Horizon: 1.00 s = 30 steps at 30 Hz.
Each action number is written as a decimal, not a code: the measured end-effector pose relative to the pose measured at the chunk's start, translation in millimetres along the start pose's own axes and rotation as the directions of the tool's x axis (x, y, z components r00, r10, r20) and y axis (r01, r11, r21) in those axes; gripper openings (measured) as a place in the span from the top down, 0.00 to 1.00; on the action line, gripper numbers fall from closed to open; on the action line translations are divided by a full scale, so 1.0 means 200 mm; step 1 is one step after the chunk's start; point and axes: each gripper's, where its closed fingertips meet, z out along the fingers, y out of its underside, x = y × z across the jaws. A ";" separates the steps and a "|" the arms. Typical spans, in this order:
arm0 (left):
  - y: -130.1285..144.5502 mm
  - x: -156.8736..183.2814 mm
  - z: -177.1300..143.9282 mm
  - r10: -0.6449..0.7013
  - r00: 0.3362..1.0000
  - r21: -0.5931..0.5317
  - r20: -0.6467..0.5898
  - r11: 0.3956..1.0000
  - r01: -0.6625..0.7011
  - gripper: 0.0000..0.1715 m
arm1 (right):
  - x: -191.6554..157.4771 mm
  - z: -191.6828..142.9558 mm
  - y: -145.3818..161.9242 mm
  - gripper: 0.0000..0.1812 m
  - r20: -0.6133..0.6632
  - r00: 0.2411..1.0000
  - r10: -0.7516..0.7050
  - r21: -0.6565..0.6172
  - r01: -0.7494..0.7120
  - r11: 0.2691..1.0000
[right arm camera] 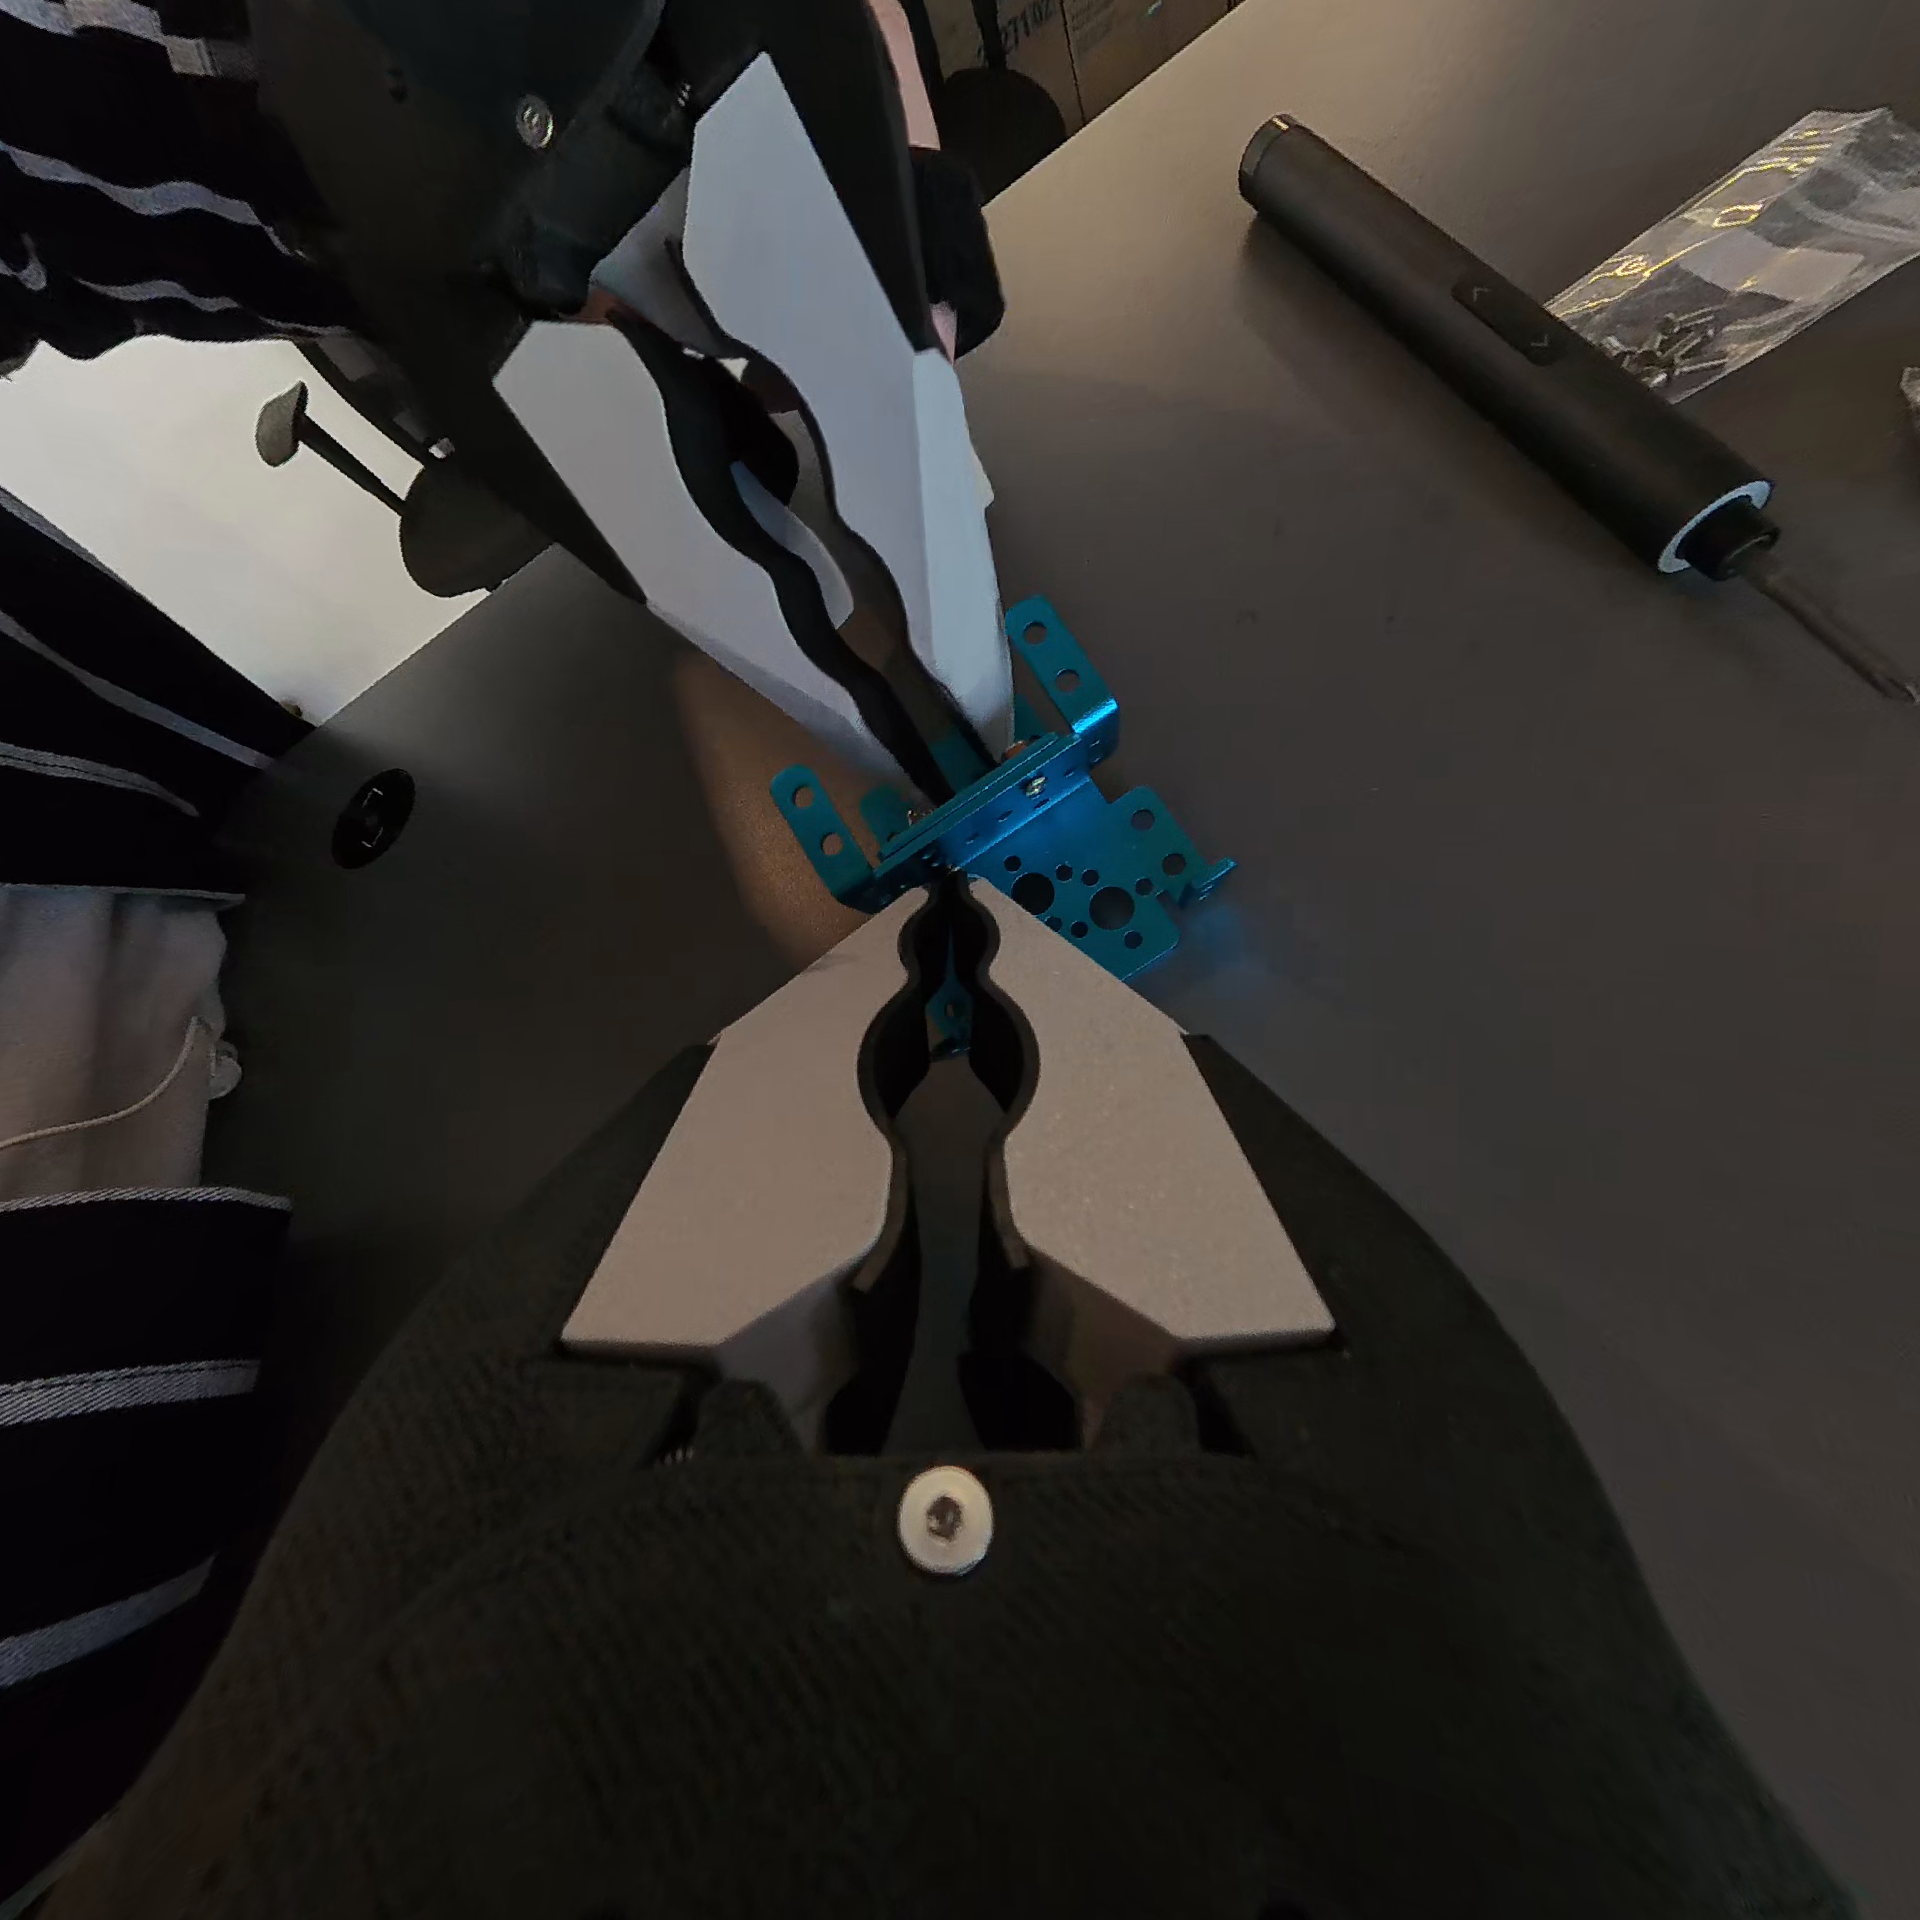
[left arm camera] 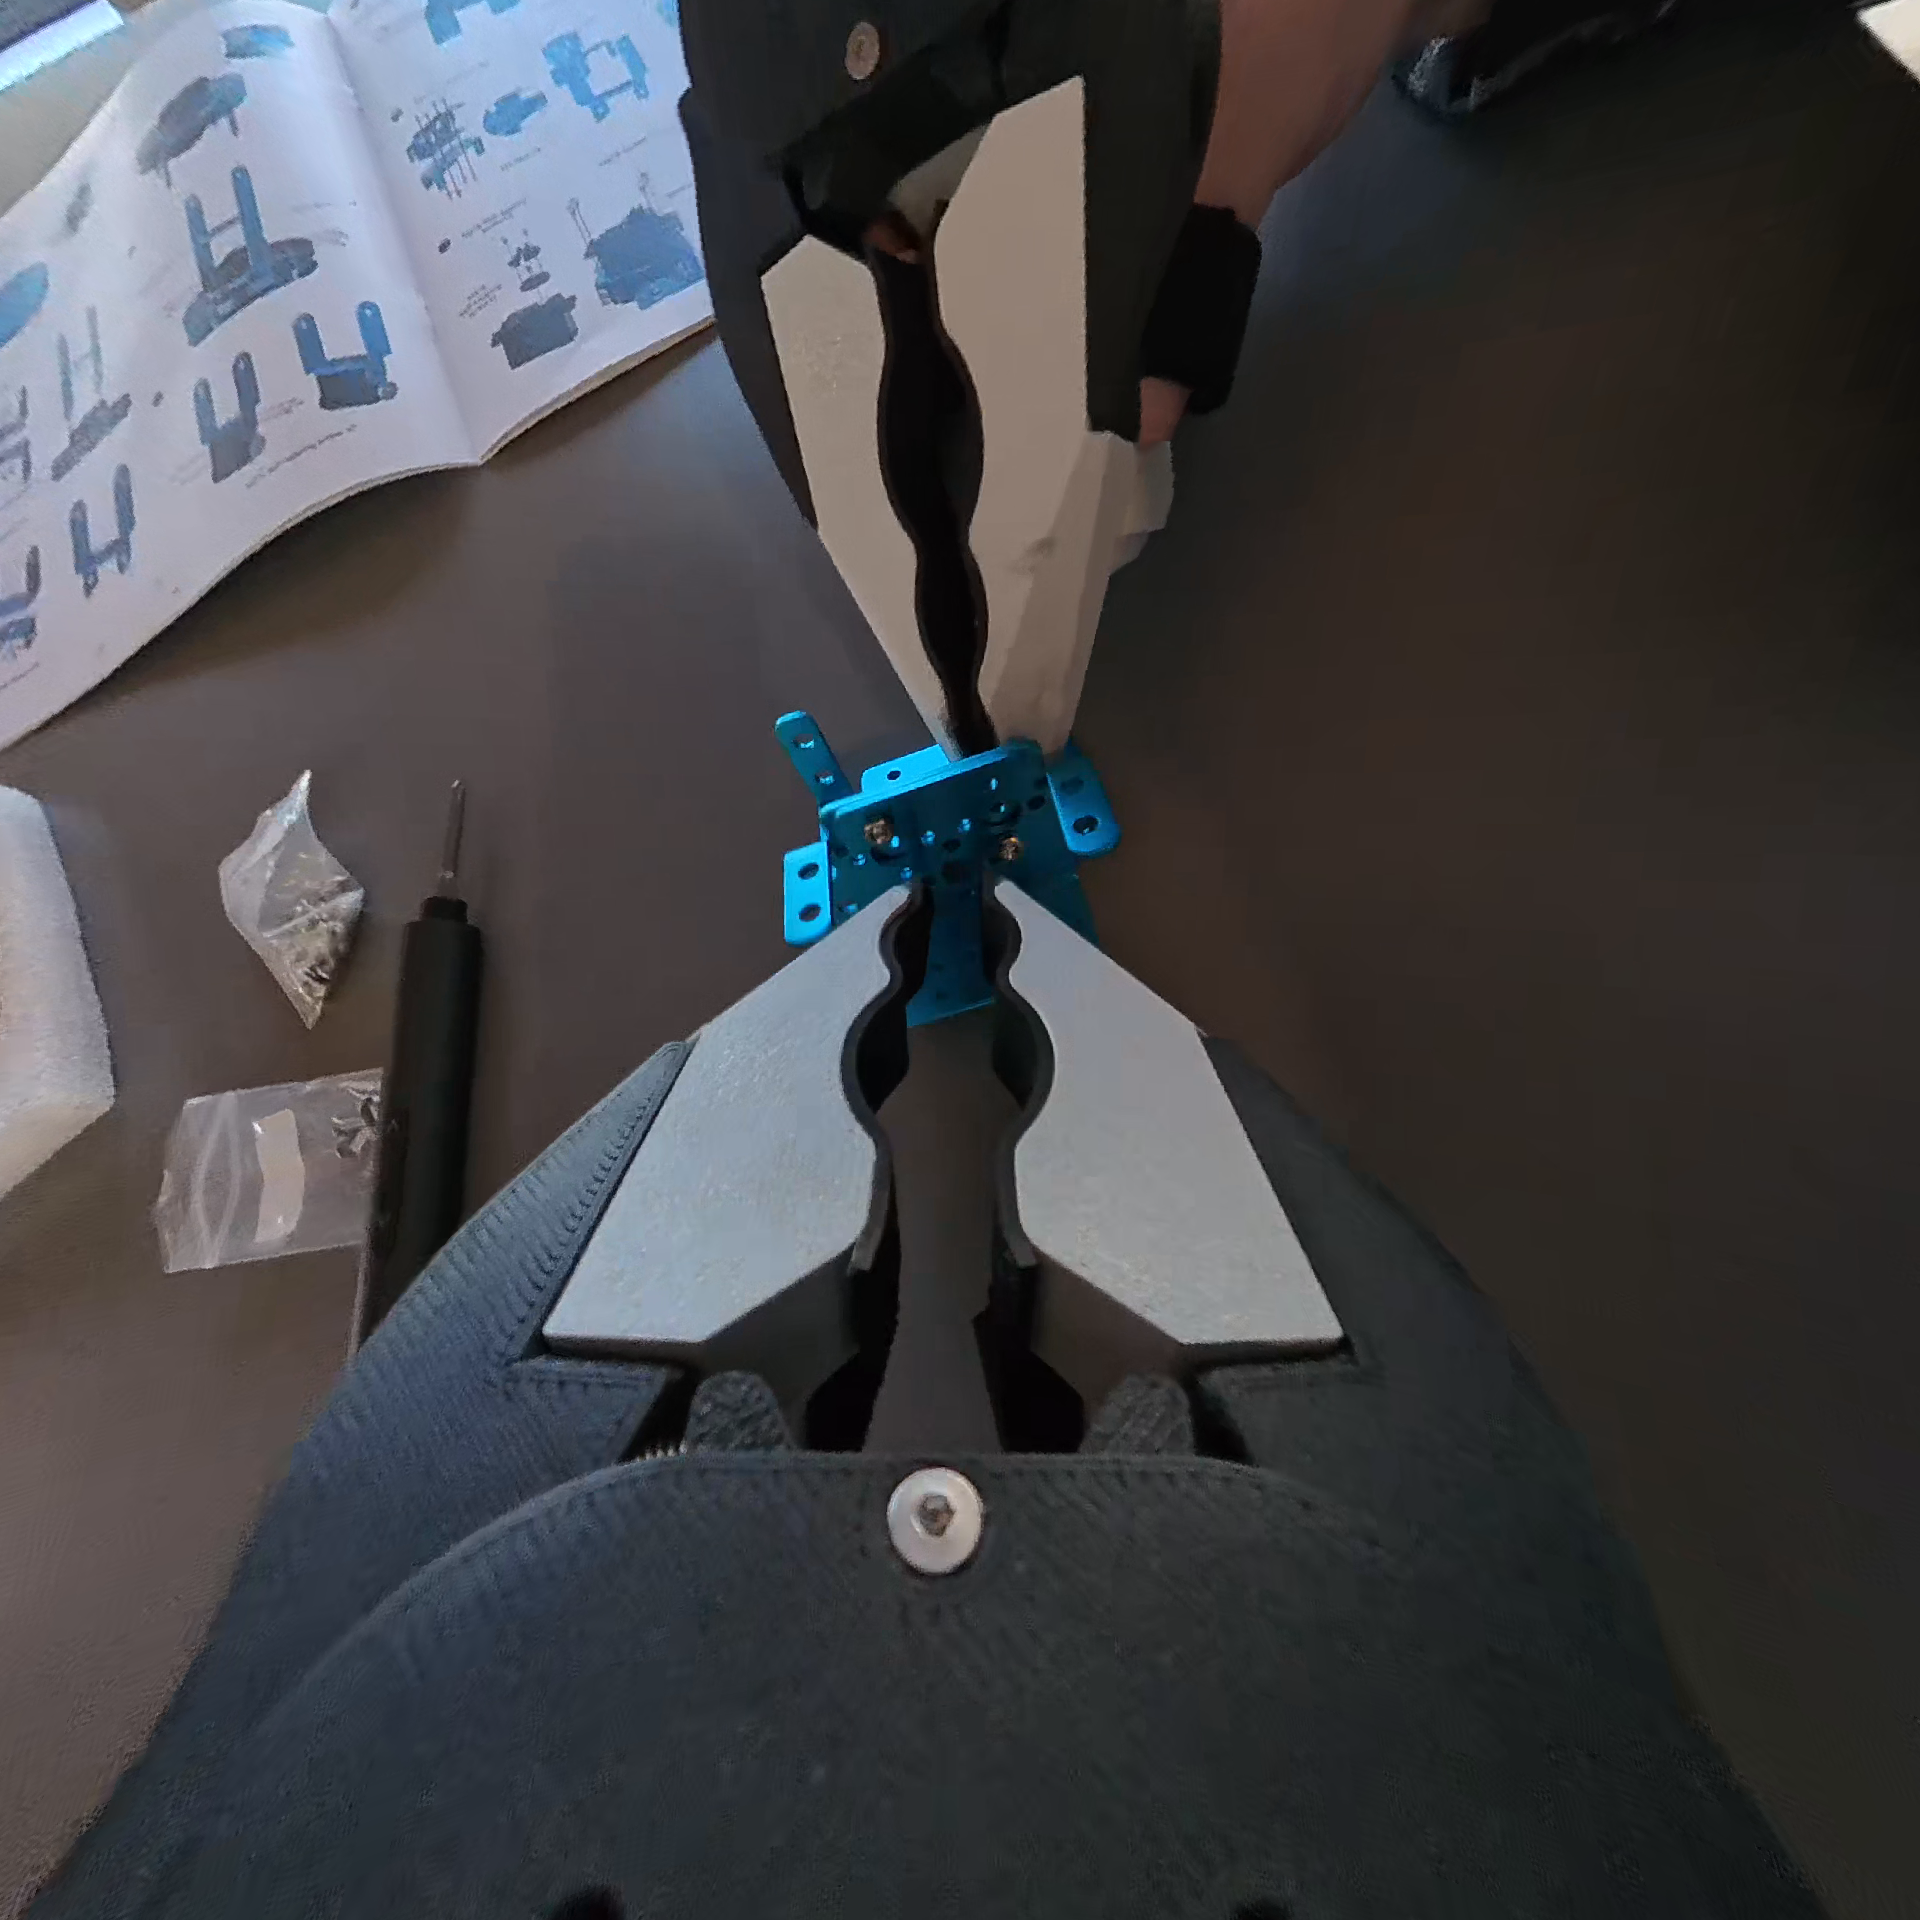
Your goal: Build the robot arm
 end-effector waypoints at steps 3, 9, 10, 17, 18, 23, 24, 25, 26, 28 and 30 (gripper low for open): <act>0.01 0.00 -0.01 -0.060 0.998 0.009 -0.023 0.998 0.061 0.95 | 0.00 0.00 0.00 1.00 -0.001 1.000 -0.002 0.000 0.002 1.000; -0.01 0.03 -0.01 -0.245 0.960 0.045 -0.133 0.967 0.252 0.87 | 0.00 0.00 0.00 1.00 0.000 1.000 -0.001 0.000 0.001 1.000; -0.01 0.02 -0.01 -0.255 0.957 0.047 -0.136 0.963 0.264 0.87 | 0.00 0.00 0.00 1.00 -0.001 1.000 -0.002 0.000 0.002 1.000; 0.00 0.01 0.01 -0.262 0.957 0.030 -0.122 0.963 0.267 0.87 | 0.00 0.00 0.00 1.00 -0.001 1.000 -0.003 0.000 0.003 1.000; 0.00 0.01 0.01 -0.266 0.956 0.028 -0.126 0.962 0.272 0.87 | 0.00 0.00 0.00 1.00 -0.002 1.000 -0.004 0.000 0.004 1.000; 0.00 0.02 0.02 -0.284 0.950 0.018 -0.131 0.957 0.289 0.87 | 0.00 0.00 0.00 1.00 -0.001 1.000 -0.004 -0.001 0.004 1.000; 0.00 0.02 0.02 -0.289 0.949 0.018 -0.129 0.956 0.294 0.87 | 0.00 0.00 0.00 1.00 -0.002 1.000 -0.005 -0.001 0.005 1.000; 0.01 0.02 0.03 -0.296 0.947 0.015 -0.123 0.954 0.300 0.87 | 0.00 0.00 0.00 1.00 -0.002 1.000 -0.006 -0.001 0.006 1.000; 0.01 0.01 0.03 -0.303 0.946 0.010 -0.114 0.952 0.306 0.87 | 0.00 0.00 0.00 1.00 -0.002 1.000 -0.007 -0.001 0.007 1.000; 0.02 0.01 0.03 -0.311 0.944 0.003 -0.108 0.950 0.313 0.88 | 0.00 0.00 0.00 1.00 -0.002 1.000 -0.008 -0.001 0.008 1.000; 0.03 0.01 0.04 -0.315 0.944 -0.003 -0.102 0.949 0.317 0.89 | 0.00 0.00 0.00 1.00 -0.003 1.000 -0.010 -0.001 0.010 1.000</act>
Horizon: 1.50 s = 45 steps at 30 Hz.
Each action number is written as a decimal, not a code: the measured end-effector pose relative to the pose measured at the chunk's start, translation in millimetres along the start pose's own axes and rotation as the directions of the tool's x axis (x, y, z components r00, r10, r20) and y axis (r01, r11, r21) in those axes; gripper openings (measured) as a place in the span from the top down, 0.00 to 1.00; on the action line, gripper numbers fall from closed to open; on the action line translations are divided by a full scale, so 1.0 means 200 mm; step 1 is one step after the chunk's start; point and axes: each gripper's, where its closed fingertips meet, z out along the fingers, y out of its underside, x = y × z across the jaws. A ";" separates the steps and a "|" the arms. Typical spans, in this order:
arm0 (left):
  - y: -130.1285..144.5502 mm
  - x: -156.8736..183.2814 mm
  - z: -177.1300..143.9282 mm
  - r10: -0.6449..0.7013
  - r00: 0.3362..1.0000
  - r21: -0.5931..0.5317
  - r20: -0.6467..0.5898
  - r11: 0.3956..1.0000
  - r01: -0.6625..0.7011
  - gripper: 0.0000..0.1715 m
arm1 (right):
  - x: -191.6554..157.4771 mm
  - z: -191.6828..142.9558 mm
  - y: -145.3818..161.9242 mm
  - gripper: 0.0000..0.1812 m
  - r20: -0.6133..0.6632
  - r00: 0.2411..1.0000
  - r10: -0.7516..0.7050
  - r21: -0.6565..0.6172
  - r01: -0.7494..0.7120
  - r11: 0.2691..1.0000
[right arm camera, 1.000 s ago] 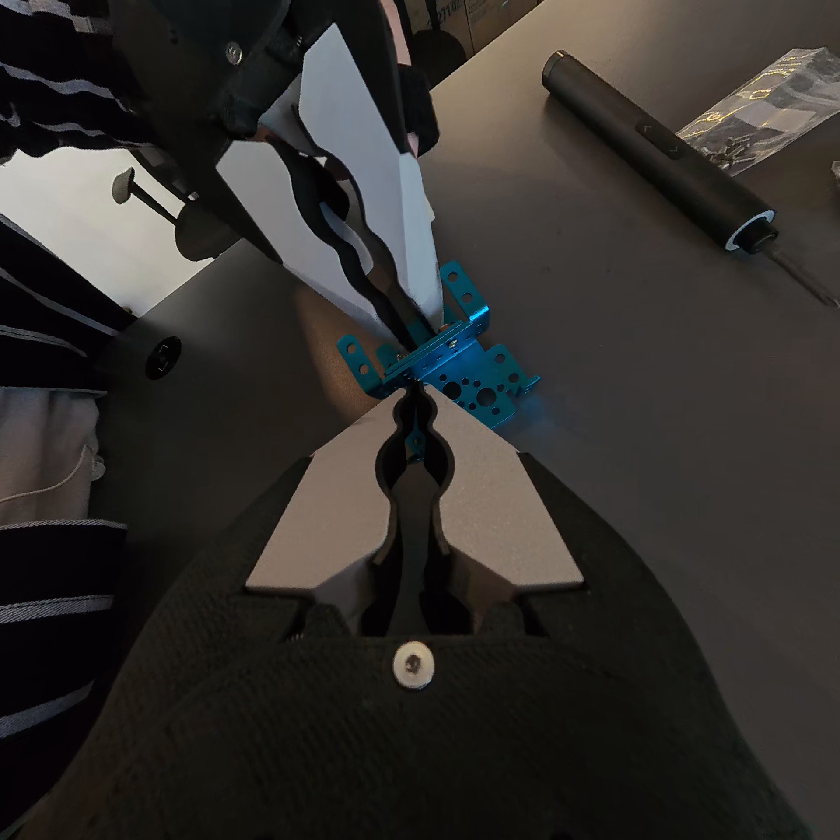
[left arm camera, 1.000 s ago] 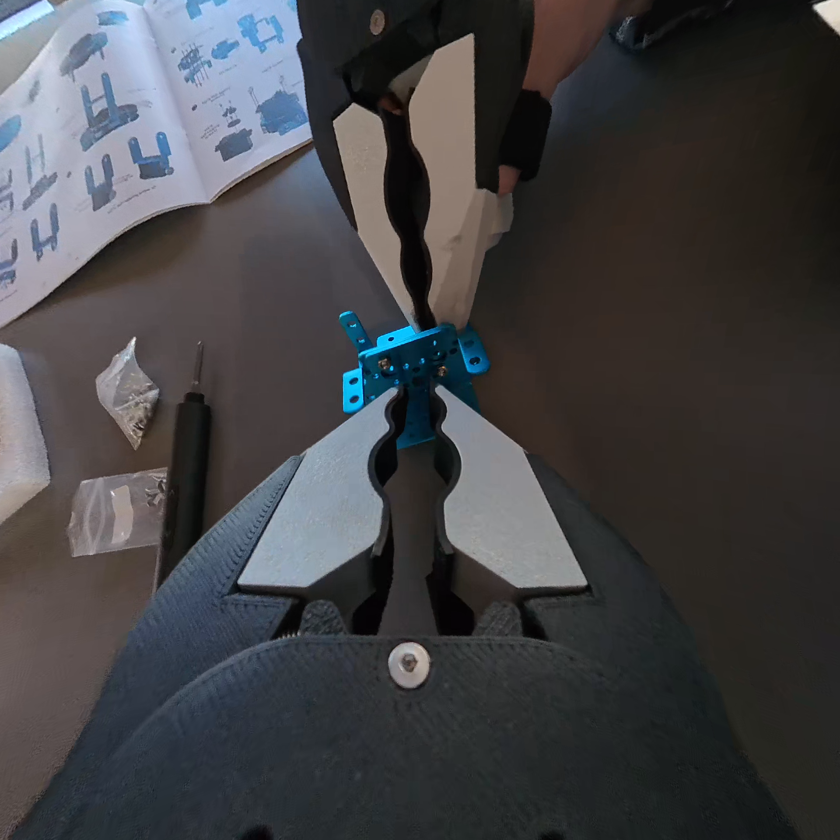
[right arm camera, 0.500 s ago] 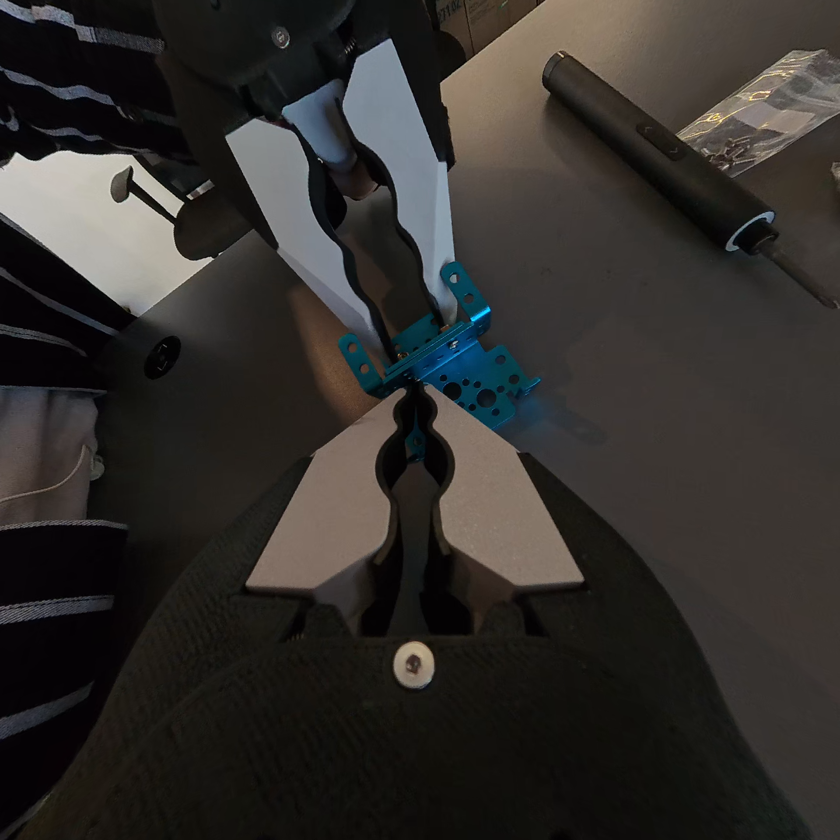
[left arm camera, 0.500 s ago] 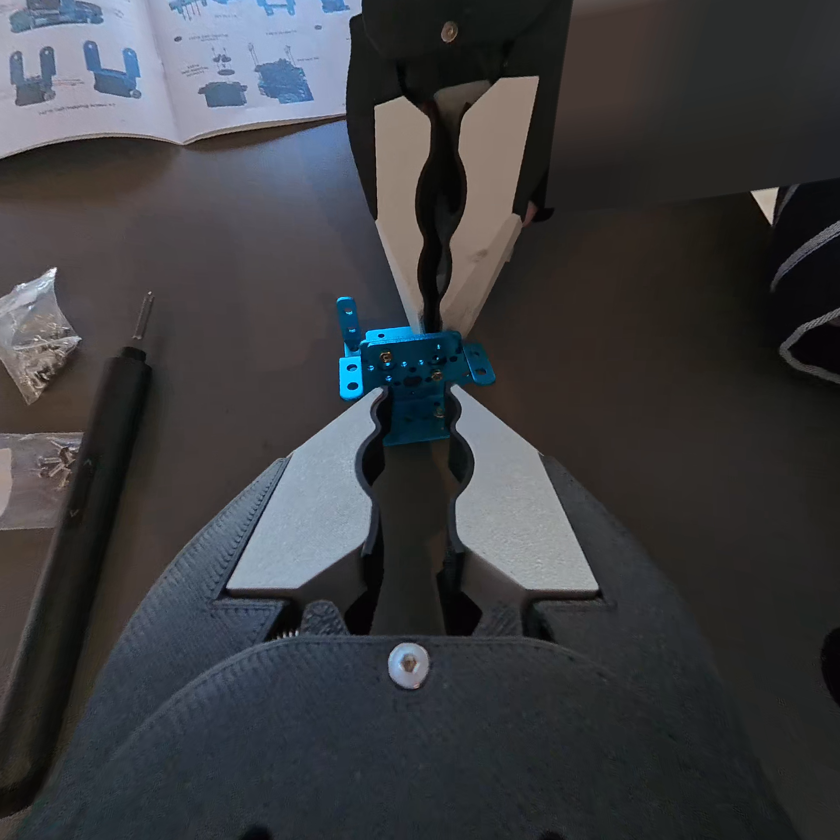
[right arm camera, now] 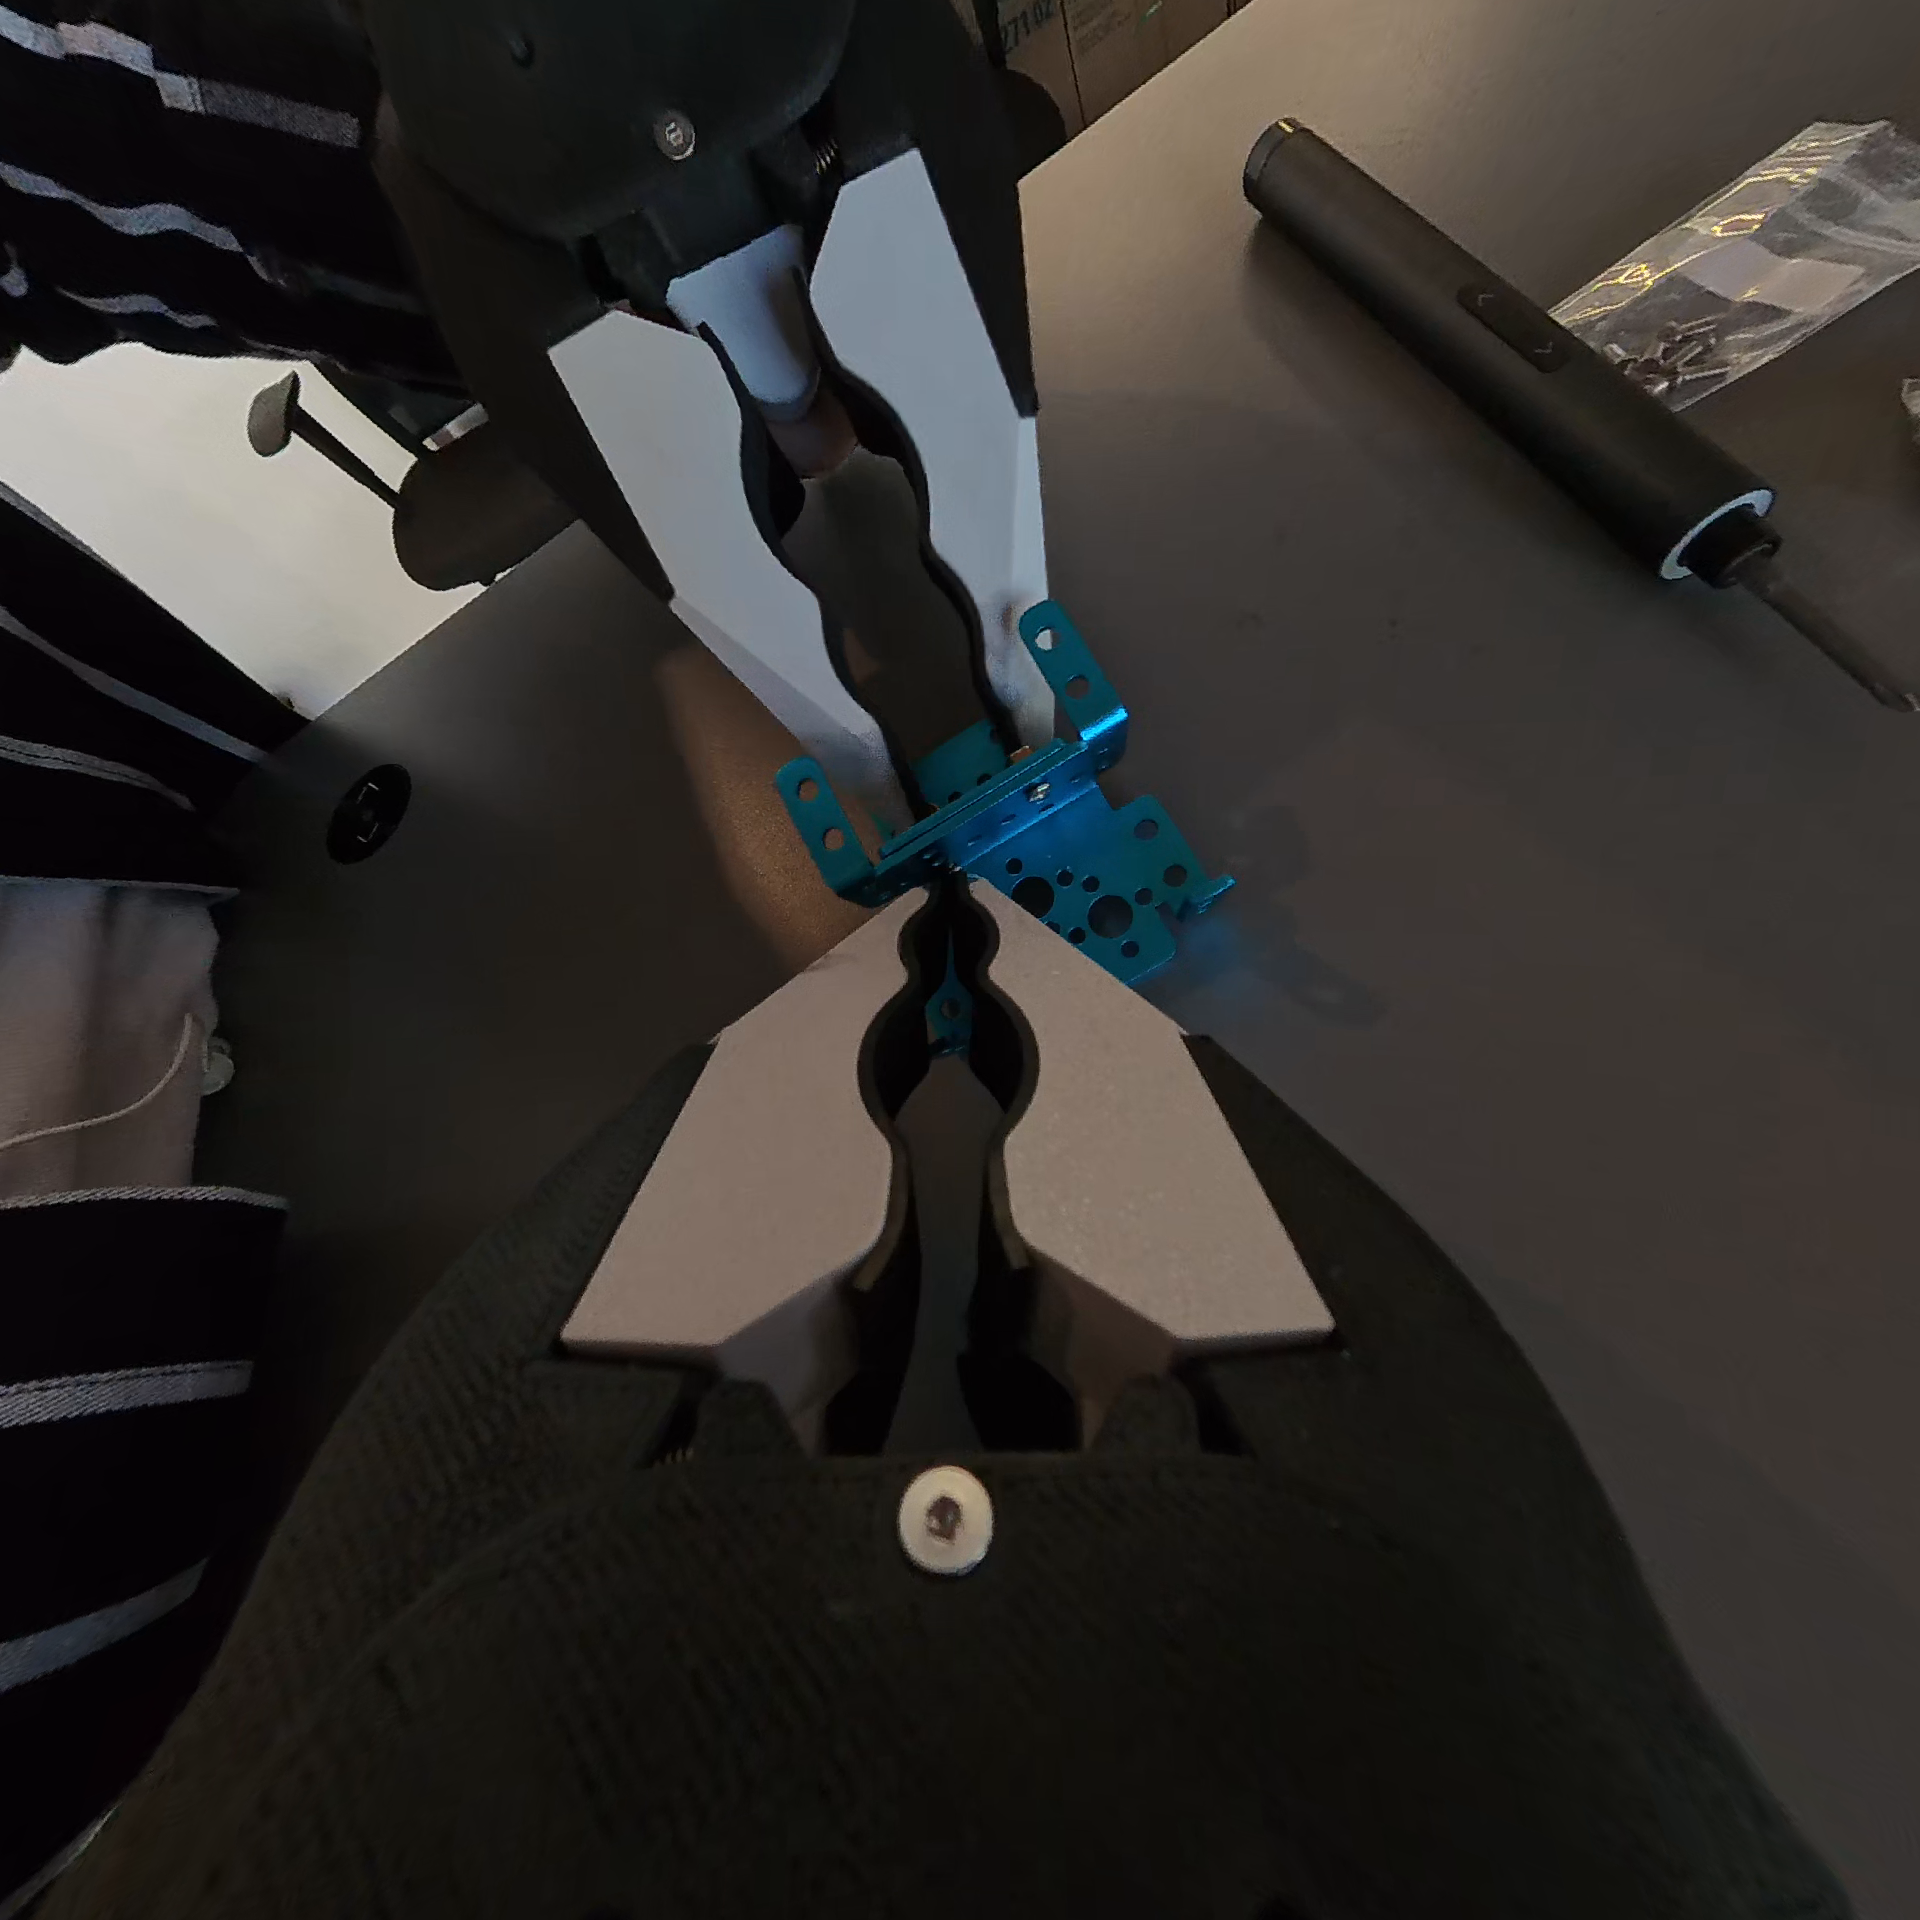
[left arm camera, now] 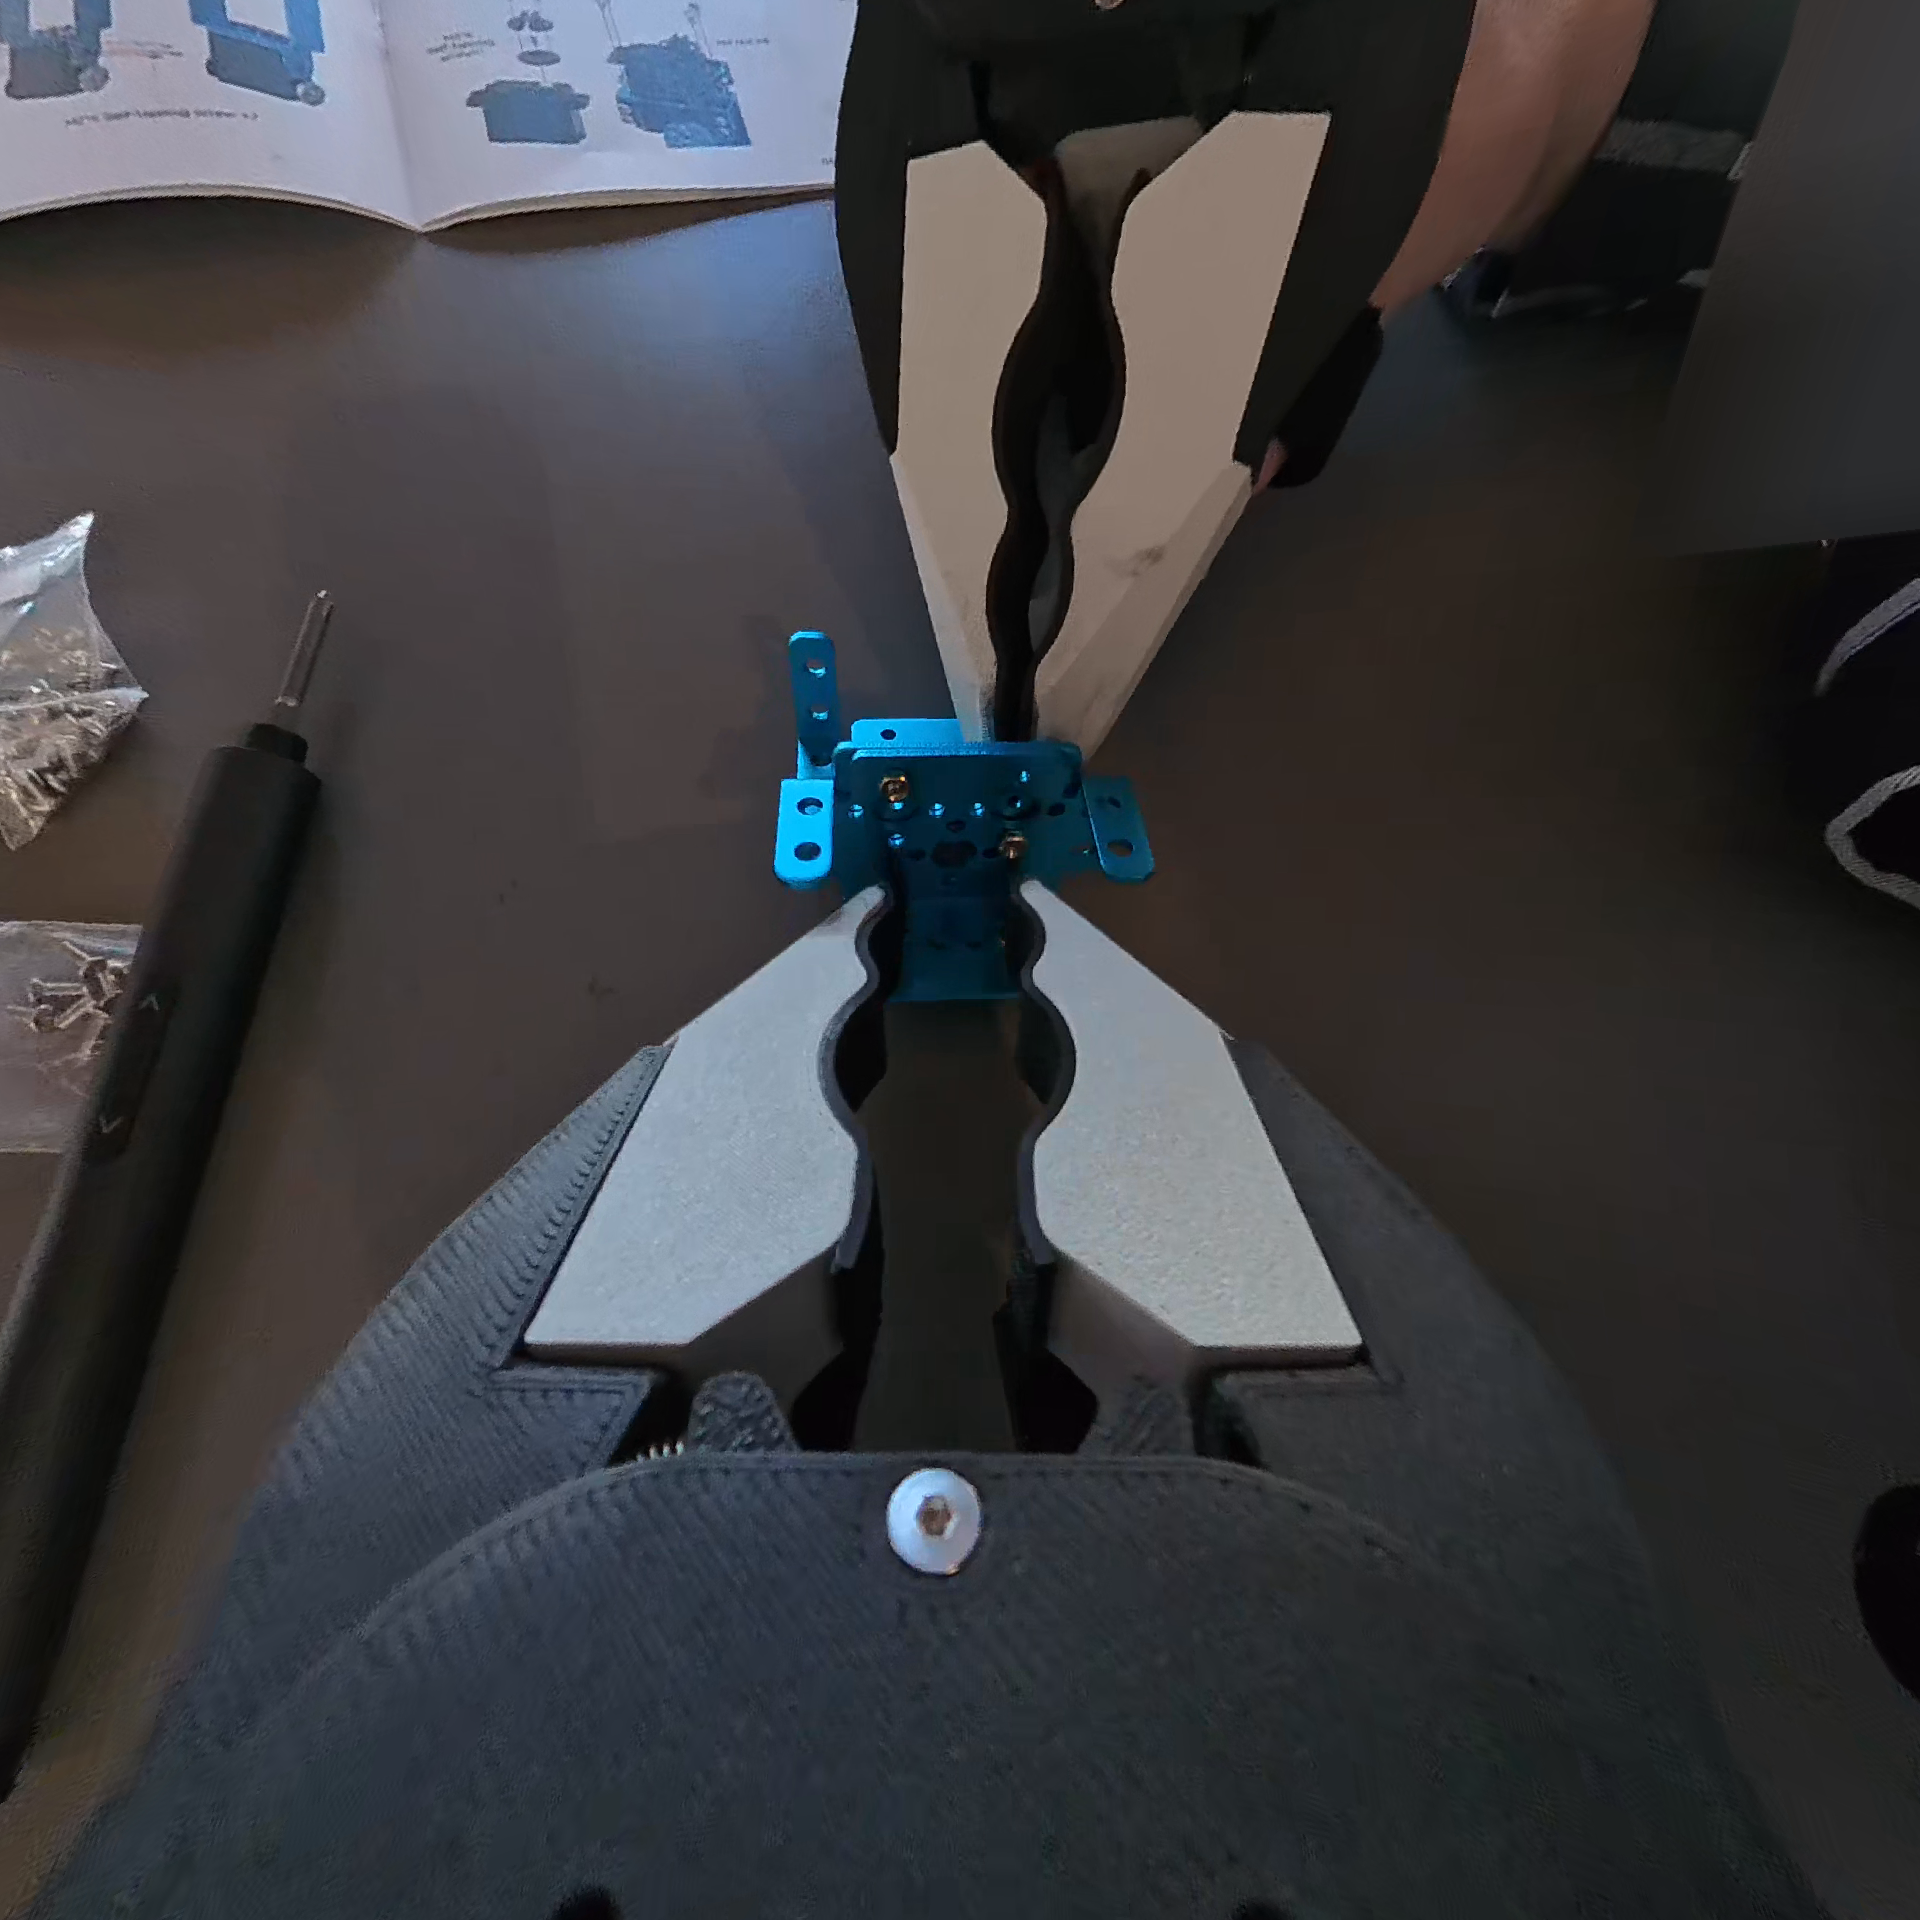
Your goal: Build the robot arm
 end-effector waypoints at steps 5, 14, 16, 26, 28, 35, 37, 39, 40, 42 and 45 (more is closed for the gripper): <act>0.00 -0.02 0.00 -0.028 0.999 0.009 0.017 1.000 0.027 0.94 | 0.00 0.00 0.00 1.00 0.000 1.000 -0.002 -0.001 0.002 1.000; -0.01 0.03 -0.01 -0.033 0.998 0.021 -0.048 0.999 0.034 0.88 | 0.00 0.00 0.00 1.00 -0.001 1.000 -0.003 -0.001 0.003 1.000; -0.01 0.03 -0.01 -0.059 0.996 0.029 -0.061 0.998 0.061 0.87 | 0.00 0.00 0.00 1.00 0.000 1.000 -0.003 -0.001 0.003 1.000; -0.01 0.01 0.00 -0.090 0.995 0.027 -0.043 0.995 0.091 0.89 | 0.00 0.00 0.00 1.00 -0.002 1.000 -0.004 0.000 0.004 1.000; -0.01 0.01 0.00 -0.103 0.994 0.024 -0.044 0.994 0.105 0.94 | 0.00 0.00 0.00 1.00 0.000 1.000 -0.004 -0.001 0.004 1.000; -0.01 0.01 0.00 -0.148 0.987 0.042 -0.068 0.988 0.151 0.95 | 0.00 0.00 0.00 1.00 -0.001 1.000 -0.006 -0.001 0.006 1.000; -0.01 0.01 -0.01 -0.145 0.987 0.042 -0.071 0.988 0.148 0.95 | 0.00 0.00 0.00 1.00 0.000 1.000 -0.008 -0.002 0.008 1.000; 0.00 0.01 -0.01 -0.146 0.987 0.032 -0.067 0.988 0.148 0.94 | 0.00 0.00 0.00 1.00 -0.001 1.000 -0.009 -0.002 0.009 1.000; 0.00 0.01 -0.02 -0.148 0.986 0.031 -0.071 0.988 0.150 0.94 | 0.00 0.00 0.00 1.00 -0.001 1.000 -0.009 -0.002 0.009 1.000; 0.00 0.01 -0.02 -0.149 0.985 0.030 -0.083 0.988 0.152 0.94 | 0.00 0.00 0.00 1.00 0.000 1.000 -0.009 -0.002 0.009 1.000; -0.01 0.04 -0.03 -0.167 0.979 0.034 -0.119 0.984 0.172 0.92 | 0.00 0.00 0.00 1.00 0.000 1.000 -0.009 -0.002 0.009 1.000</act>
